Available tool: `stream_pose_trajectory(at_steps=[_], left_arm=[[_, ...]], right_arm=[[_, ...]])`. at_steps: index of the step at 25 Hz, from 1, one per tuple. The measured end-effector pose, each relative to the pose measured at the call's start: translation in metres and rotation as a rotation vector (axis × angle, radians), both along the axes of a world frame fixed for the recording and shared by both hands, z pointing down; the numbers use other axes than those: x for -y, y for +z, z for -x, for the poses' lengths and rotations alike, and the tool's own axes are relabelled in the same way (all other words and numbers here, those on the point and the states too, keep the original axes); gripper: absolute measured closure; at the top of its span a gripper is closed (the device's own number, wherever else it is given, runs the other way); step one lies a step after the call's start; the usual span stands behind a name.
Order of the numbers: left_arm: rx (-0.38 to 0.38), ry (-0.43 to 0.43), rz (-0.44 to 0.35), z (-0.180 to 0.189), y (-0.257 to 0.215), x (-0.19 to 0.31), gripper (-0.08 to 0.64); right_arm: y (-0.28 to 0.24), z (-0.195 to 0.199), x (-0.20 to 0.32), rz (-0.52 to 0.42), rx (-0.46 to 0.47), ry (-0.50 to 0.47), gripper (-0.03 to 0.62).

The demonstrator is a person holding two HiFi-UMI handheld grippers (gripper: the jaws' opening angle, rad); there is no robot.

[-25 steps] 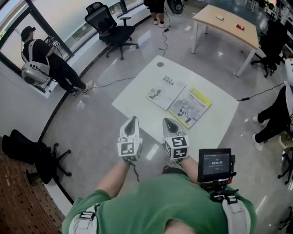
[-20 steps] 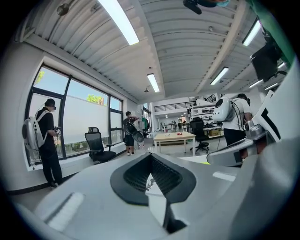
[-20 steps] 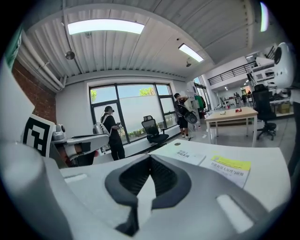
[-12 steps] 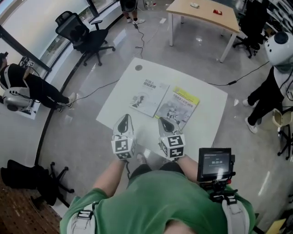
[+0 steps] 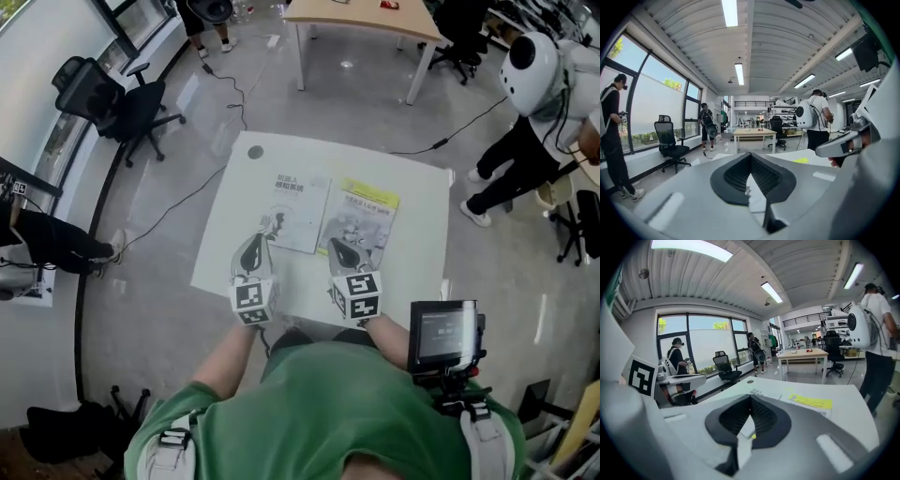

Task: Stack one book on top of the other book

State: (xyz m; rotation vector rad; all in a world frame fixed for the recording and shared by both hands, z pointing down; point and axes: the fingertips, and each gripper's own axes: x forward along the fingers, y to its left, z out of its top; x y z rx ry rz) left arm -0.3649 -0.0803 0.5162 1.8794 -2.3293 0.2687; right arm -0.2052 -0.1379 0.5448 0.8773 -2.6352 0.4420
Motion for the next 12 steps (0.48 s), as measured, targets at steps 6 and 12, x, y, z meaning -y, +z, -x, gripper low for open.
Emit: stream_pose_trajectory(at_steps=[6,12], left_arm=[[-0.038,0.121,0.019,0.03,0.015,0.02,0.555],[-0.071,0.2,0.064,0.052,0.037,0.03,0.555]], right_arm=[[0.005,0.025,0.007,0.007,-0.05,0.119,0.589],[0.019,0.042,0.011,0.04,-0.093,0.214,0.589]])
